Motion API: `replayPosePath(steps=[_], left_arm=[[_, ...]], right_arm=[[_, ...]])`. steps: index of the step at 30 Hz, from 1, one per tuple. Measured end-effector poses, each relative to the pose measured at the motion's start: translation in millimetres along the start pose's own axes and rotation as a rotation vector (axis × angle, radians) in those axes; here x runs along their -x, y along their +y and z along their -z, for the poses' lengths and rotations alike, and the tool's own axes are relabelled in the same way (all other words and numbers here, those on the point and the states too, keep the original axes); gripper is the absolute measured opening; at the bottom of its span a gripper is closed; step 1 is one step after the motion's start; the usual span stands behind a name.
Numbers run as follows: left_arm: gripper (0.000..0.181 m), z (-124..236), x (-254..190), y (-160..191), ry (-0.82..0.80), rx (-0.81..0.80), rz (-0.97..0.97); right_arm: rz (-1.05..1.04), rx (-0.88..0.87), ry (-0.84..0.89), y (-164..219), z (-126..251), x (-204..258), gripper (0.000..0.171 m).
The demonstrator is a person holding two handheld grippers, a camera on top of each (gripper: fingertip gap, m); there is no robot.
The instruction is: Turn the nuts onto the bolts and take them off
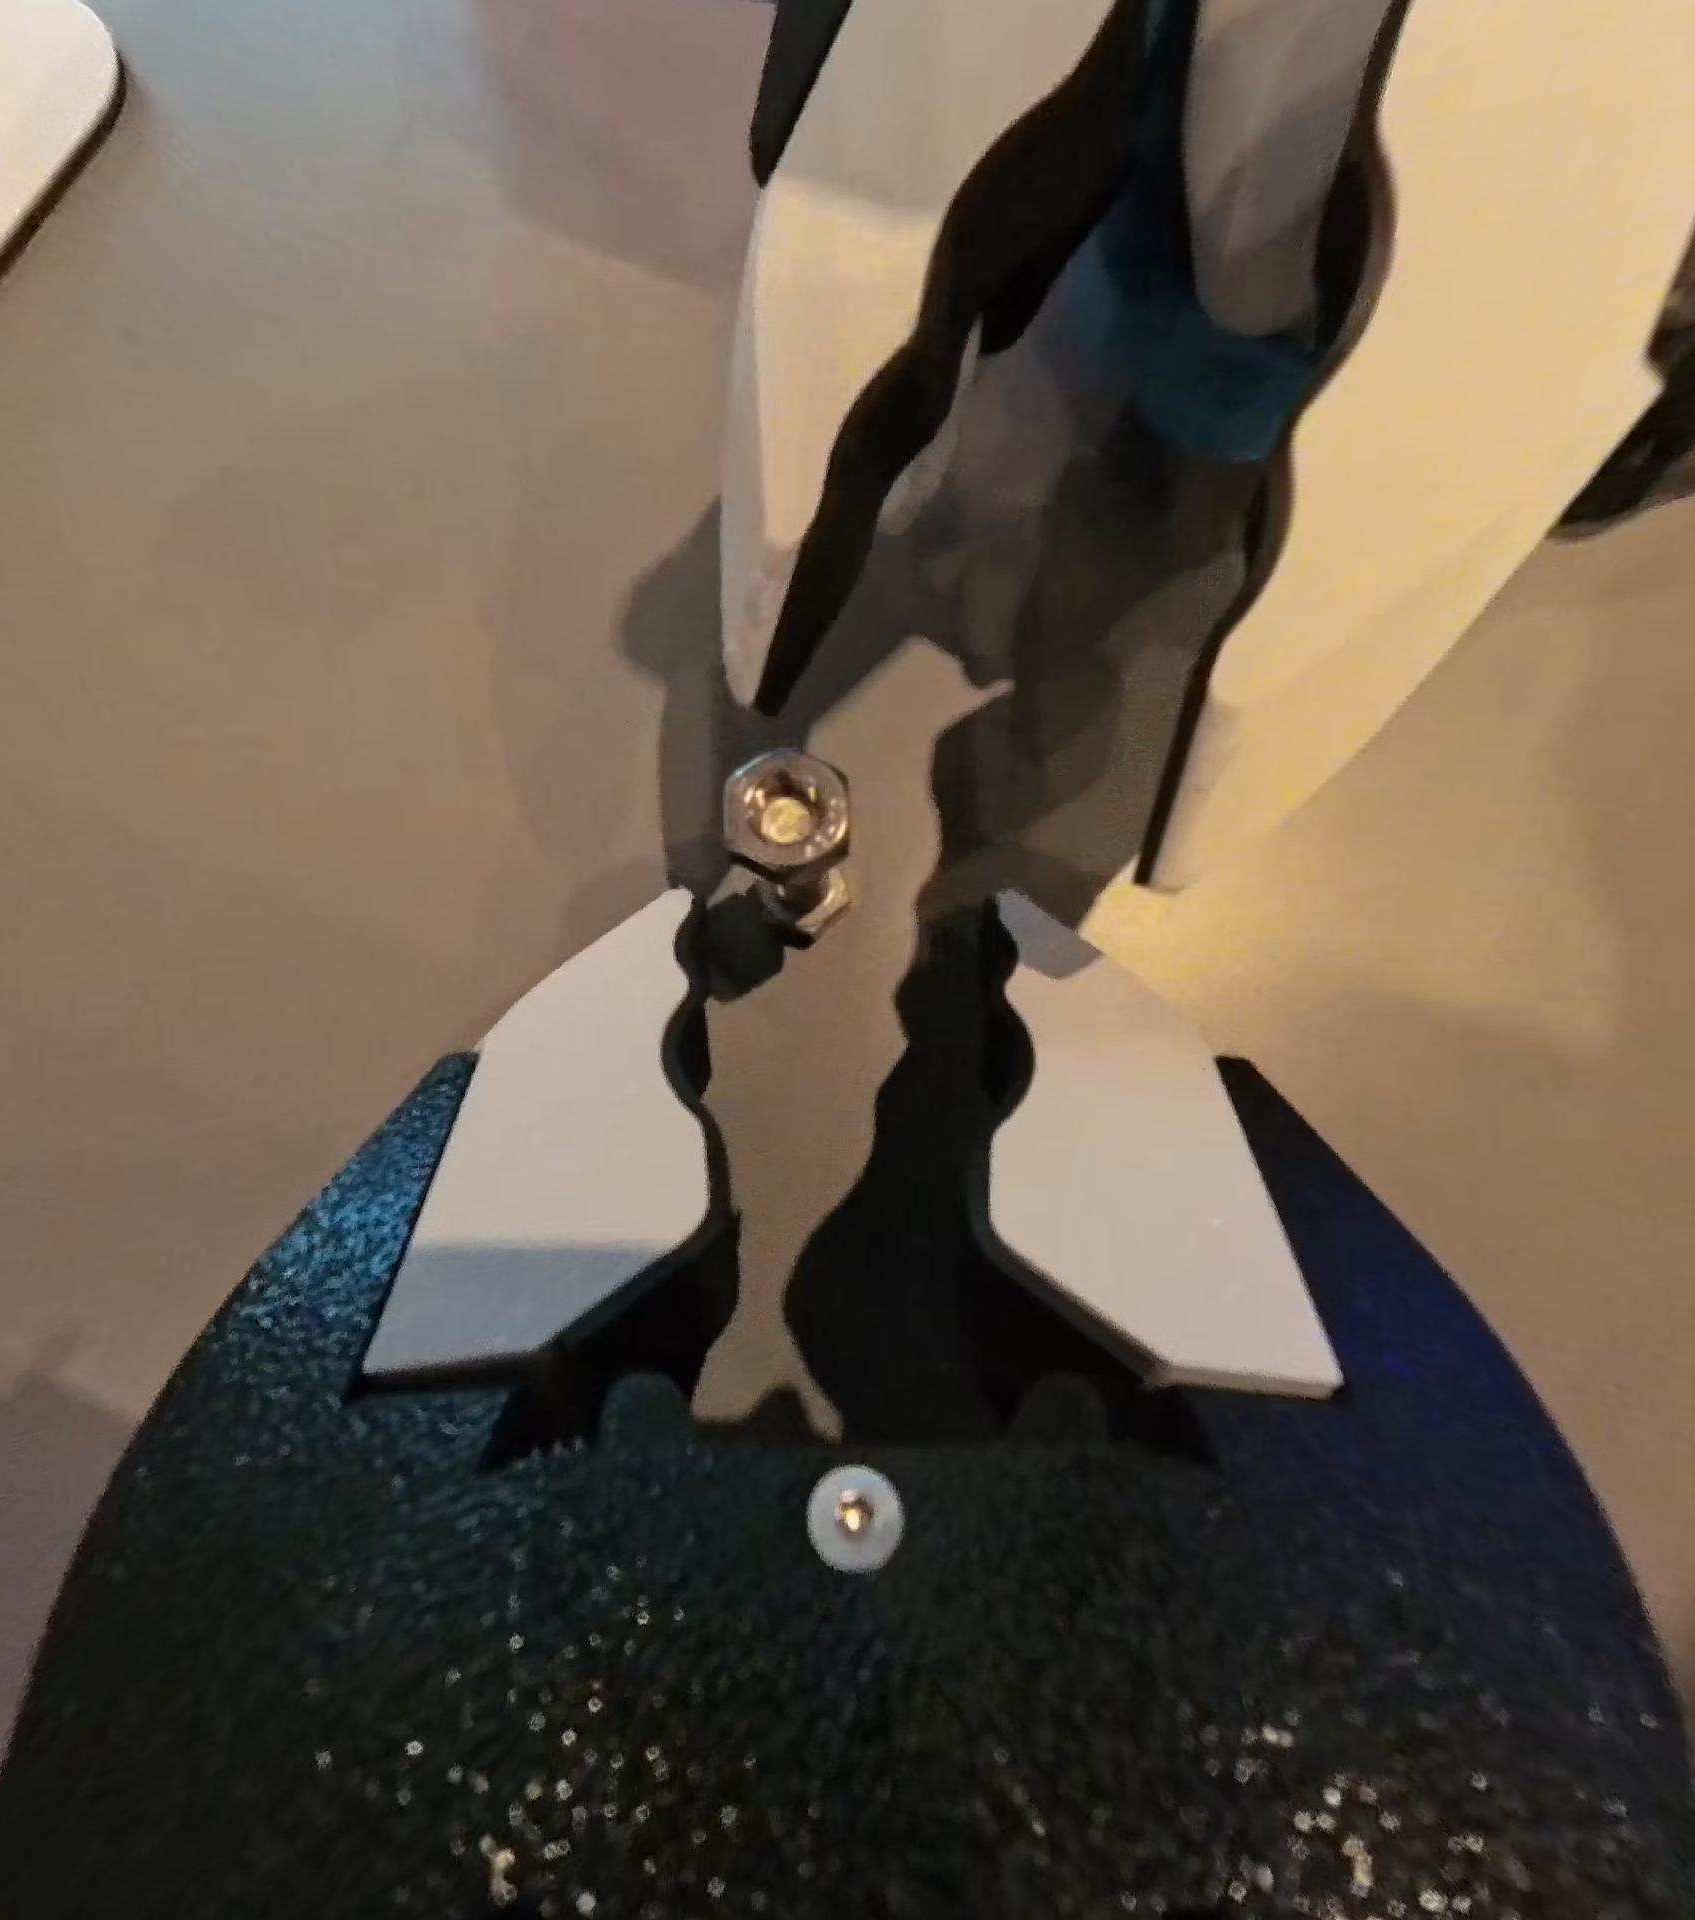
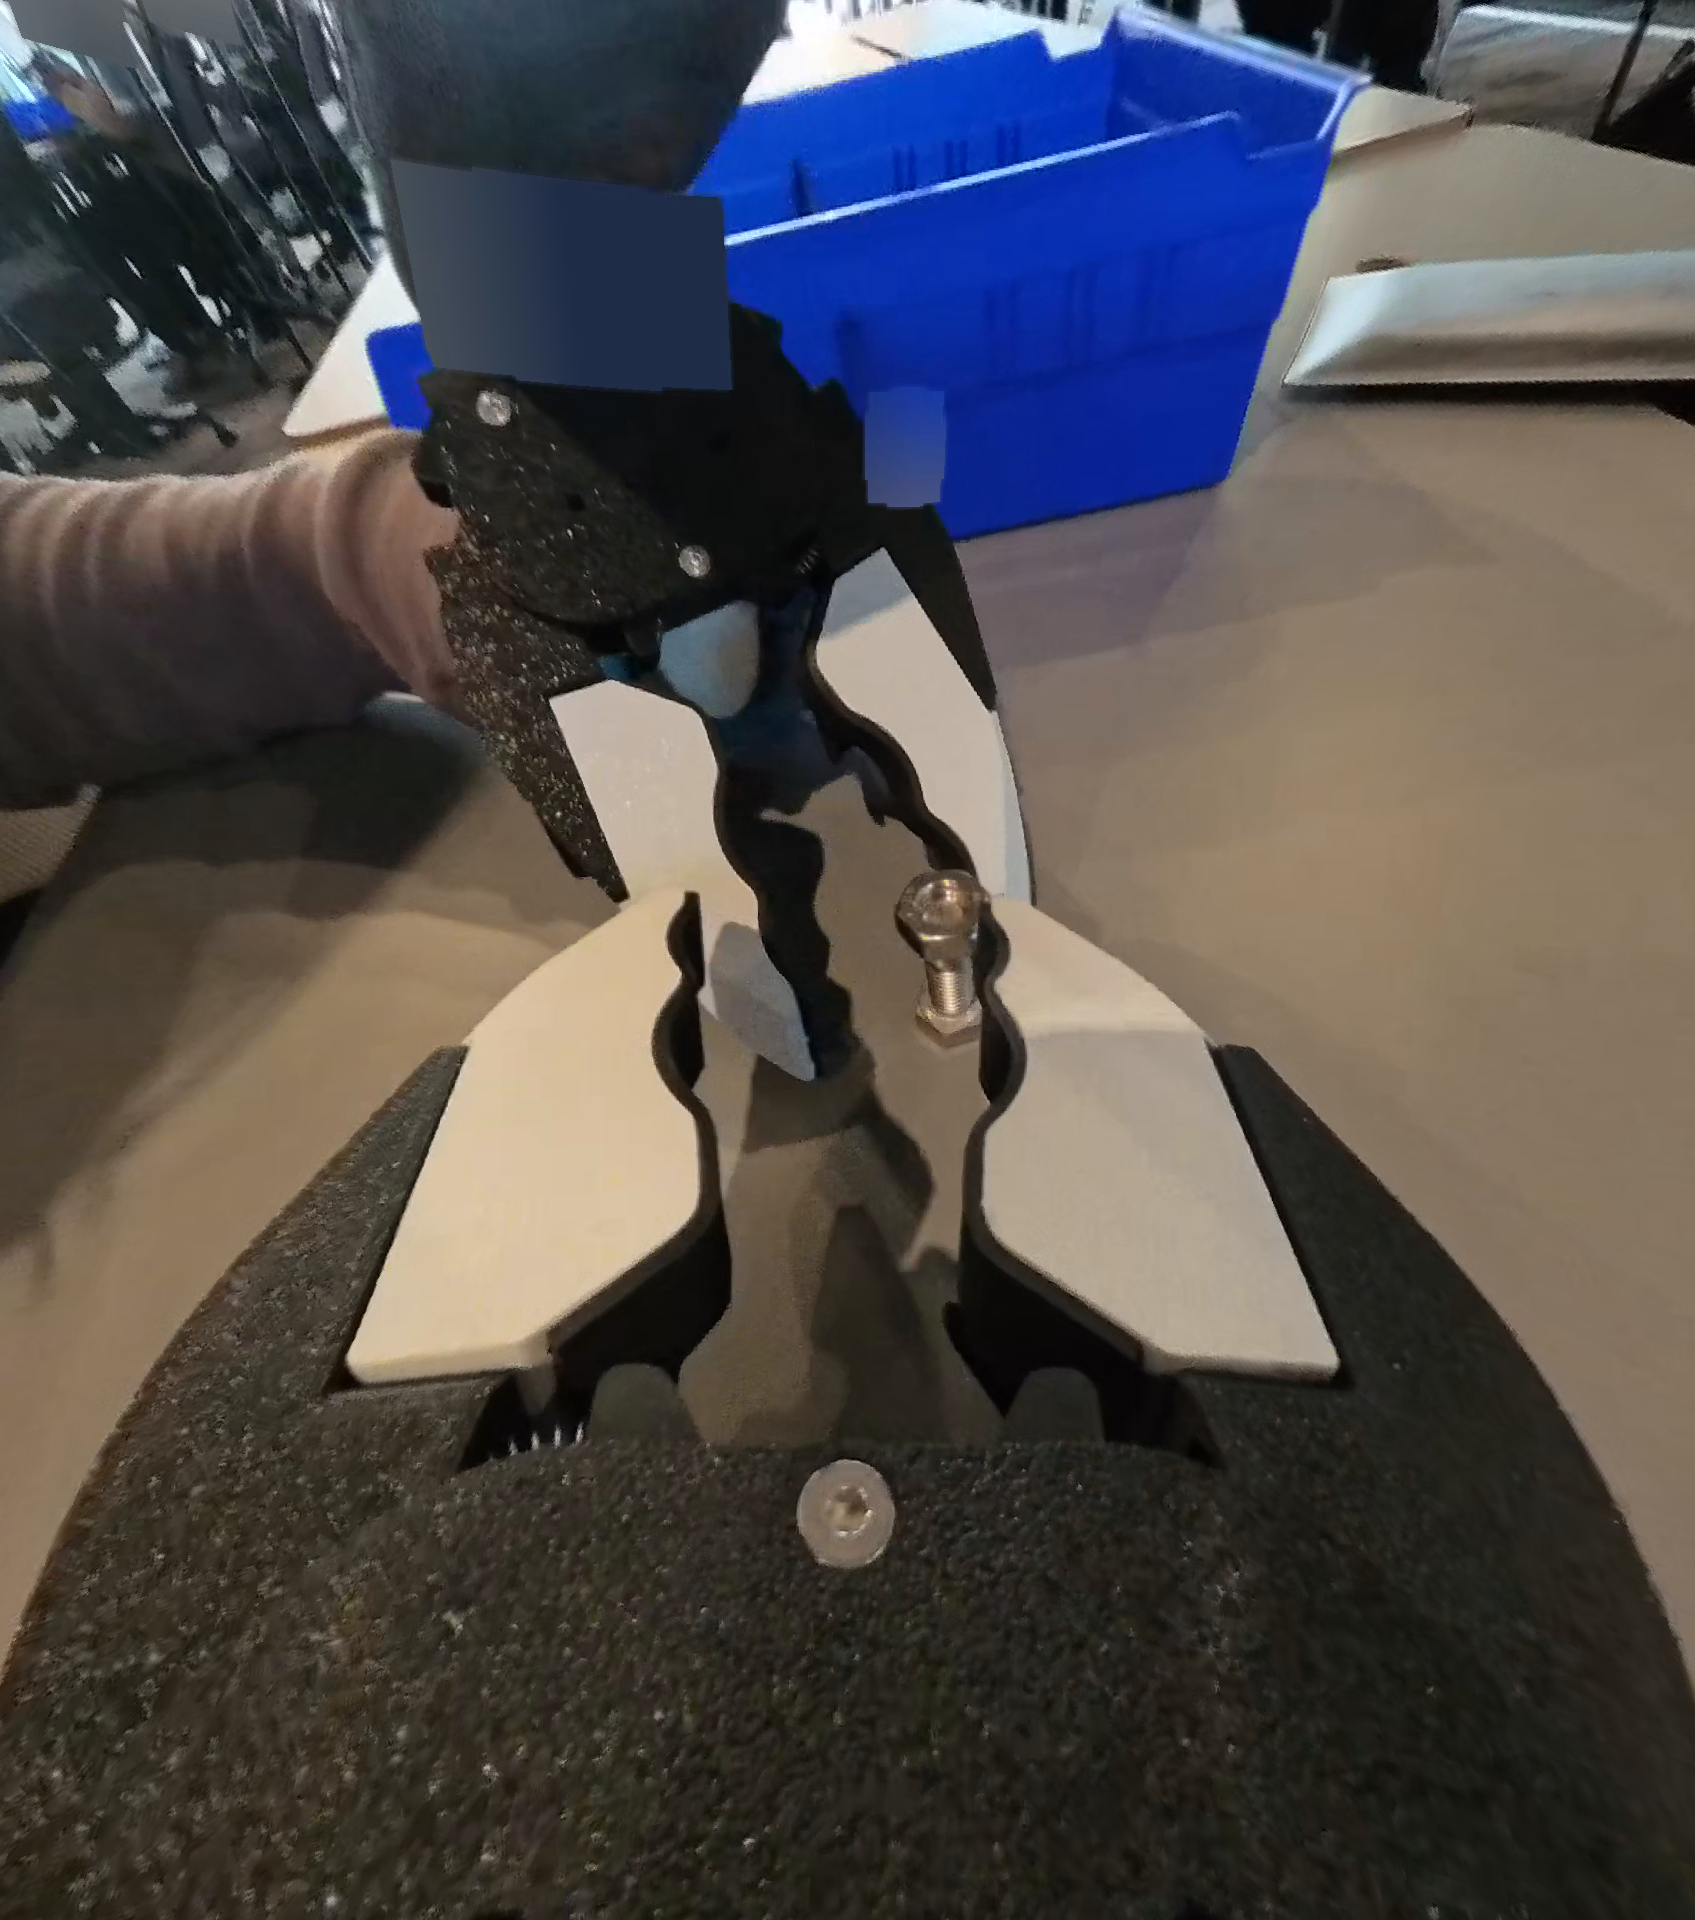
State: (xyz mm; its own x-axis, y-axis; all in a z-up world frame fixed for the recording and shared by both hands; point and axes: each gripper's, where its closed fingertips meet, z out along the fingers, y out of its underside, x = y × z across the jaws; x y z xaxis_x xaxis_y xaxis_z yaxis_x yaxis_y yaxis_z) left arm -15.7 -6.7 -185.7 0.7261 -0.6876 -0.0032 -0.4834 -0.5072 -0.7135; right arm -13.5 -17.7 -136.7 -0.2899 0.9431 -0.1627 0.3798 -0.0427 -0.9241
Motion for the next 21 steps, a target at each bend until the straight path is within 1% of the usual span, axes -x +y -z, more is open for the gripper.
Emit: replayPosePath(steps=[8,12,15,21], left_arm=[[0.034,-1.2,9.6,-1.6,-0.011,0.019,0.004],[0.016,-1.1,13.8,-1.5,-0.021,0.012,0.013],[0.015,-1.1,13.7,-1.3,-0.019,0.012,0.016],[0.015,-1.2,13.6,-1.3,-0.021,0.011,0.017]], right_arm=[[-0.035,-0.032,0.013,-3.5,3.2,-4.7,0.045],[-0.023,0.003,0.017,0.6,0.3,-4.0,0.045],[-0.002,0.048,0.032,5.9,-3.0,-3.9,0.048],[0.001,0.050,0.064,6.1,-2.8,-7.9,0.050]])
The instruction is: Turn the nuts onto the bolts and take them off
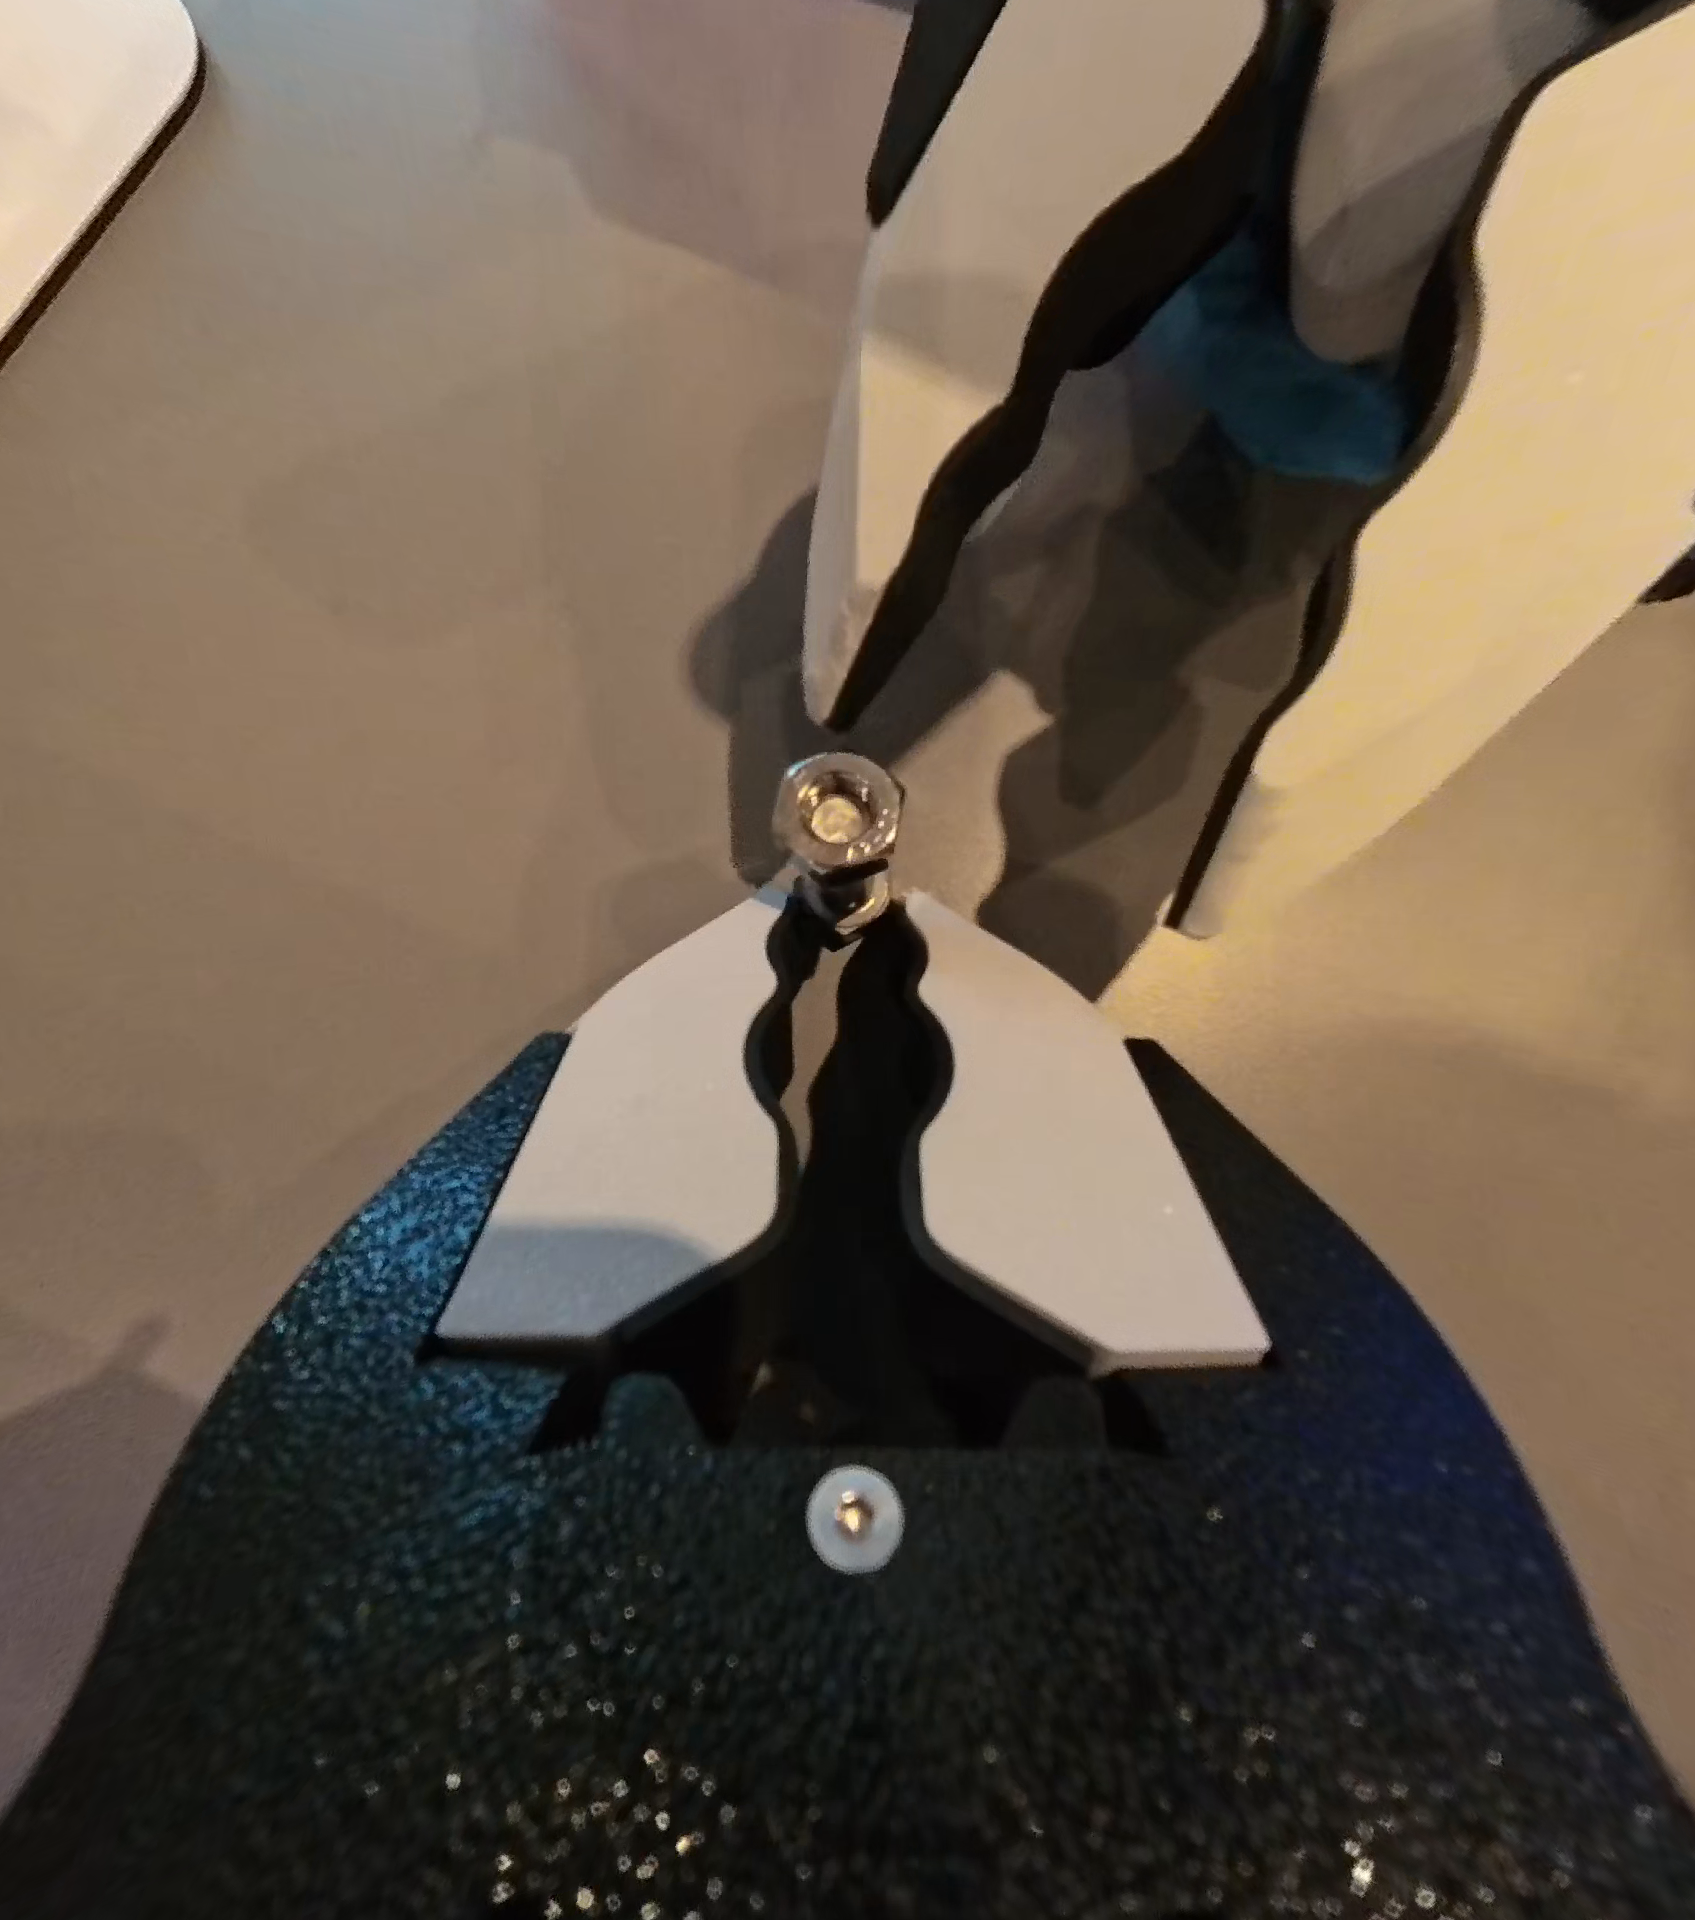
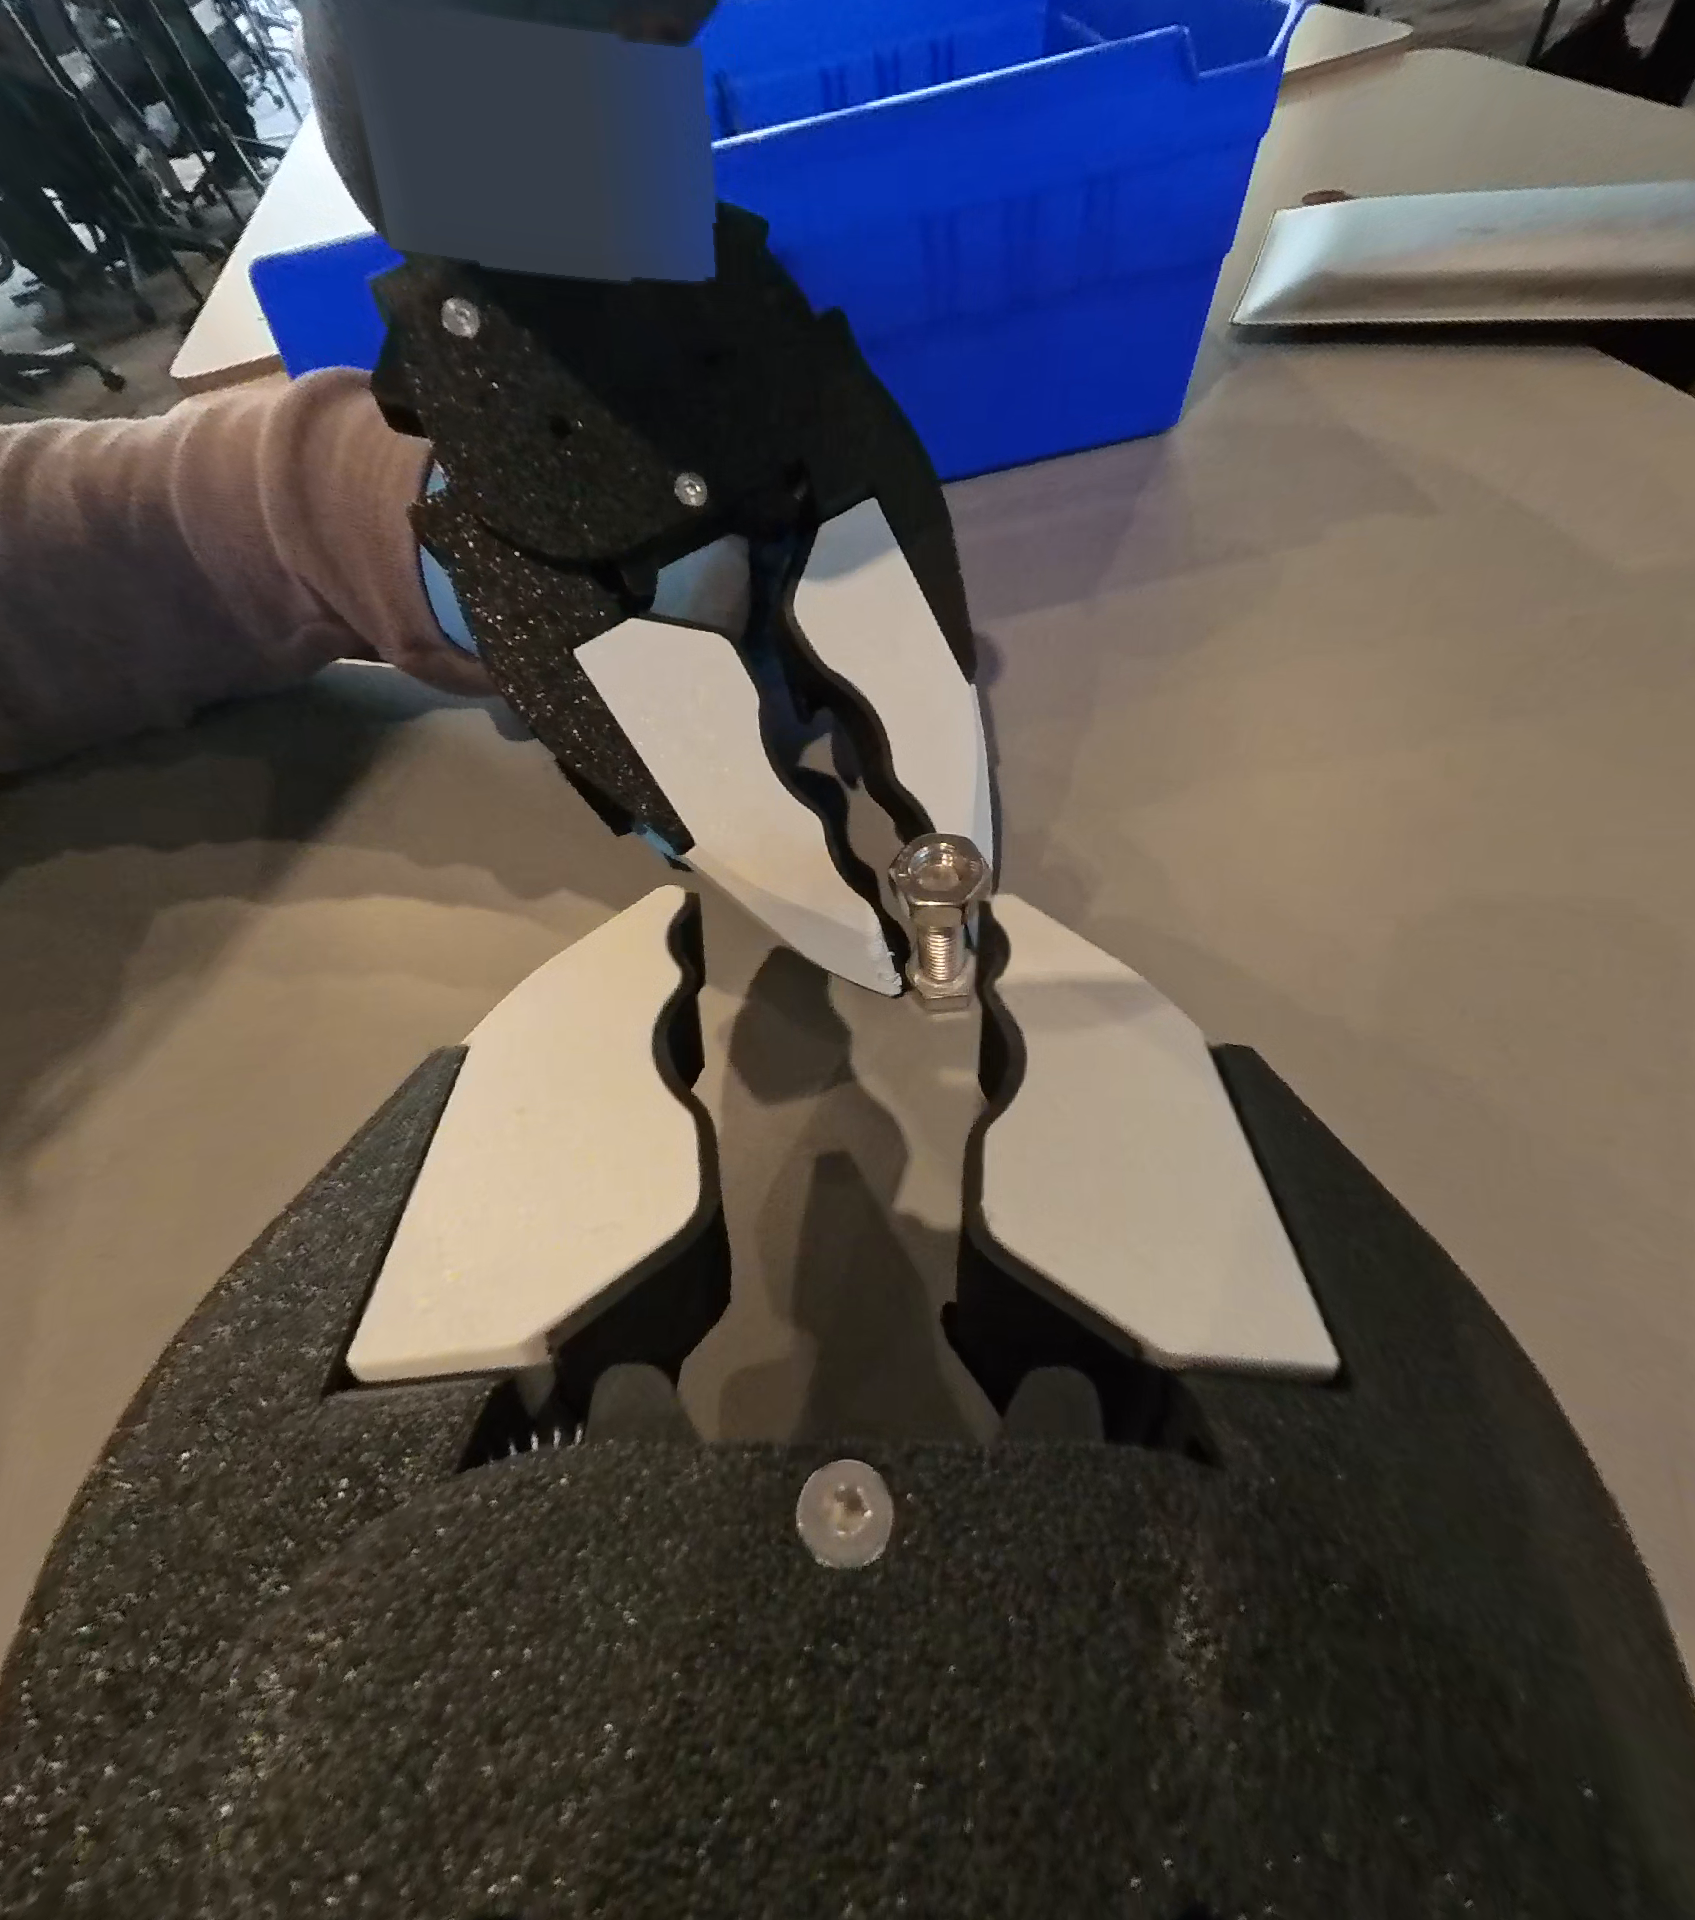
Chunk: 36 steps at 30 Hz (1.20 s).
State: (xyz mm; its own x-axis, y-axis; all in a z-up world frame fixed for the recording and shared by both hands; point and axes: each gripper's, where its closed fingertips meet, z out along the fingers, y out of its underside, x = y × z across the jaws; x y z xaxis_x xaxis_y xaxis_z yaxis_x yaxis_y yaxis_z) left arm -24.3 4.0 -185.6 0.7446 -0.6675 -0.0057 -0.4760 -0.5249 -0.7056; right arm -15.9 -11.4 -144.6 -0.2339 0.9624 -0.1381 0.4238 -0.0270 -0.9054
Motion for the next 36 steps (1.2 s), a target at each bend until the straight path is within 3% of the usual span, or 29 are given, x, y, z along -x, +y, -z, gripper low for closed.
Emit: replayPosePath(steps=[5,8,14,18,27,30,36], left_arm=[[0.015,-0.1,0.1,-0.1,-0.001,0.000,0.001],[0.015,-0.2,-0.1,0.0,-0.003,0.001,0.003],[0.015,-0.2,-0.1,0.0,-0.003,0.001,0.004],[0.015,-0.2,-0.1,0.0,-0.004,0.002,0.005],[0.015,-0.4,0.0,0.0,-0.004,0.001,0.005],[0.015,-0.4,0.0,0.0,-0.004,0.001,0.005],[0.015,-0.4,0.1,-0.1,-0.004,0.001,0.005]], right_arm=[[-0.012,0.024,-0.010,2.7,-2.1,-0.1,0.050],[-0.001,0.030,-0.070,3.9,-1.2,8.3,0.038],[-0.013,-0.012,0.023,-2.0,0.3,-6.4,0.048],[0.018,0.033,-0.065,4.4,-1.4,9.1,0.036],[0.009,0.031,0.005,2.7,-3.9,-1.3,0.042],[0.035,0.028,-0.037,3.6,-1.6,8.7,0.027],[0.025,0.003,0.044,-1.3,-3.0,-4.4,0.041]])
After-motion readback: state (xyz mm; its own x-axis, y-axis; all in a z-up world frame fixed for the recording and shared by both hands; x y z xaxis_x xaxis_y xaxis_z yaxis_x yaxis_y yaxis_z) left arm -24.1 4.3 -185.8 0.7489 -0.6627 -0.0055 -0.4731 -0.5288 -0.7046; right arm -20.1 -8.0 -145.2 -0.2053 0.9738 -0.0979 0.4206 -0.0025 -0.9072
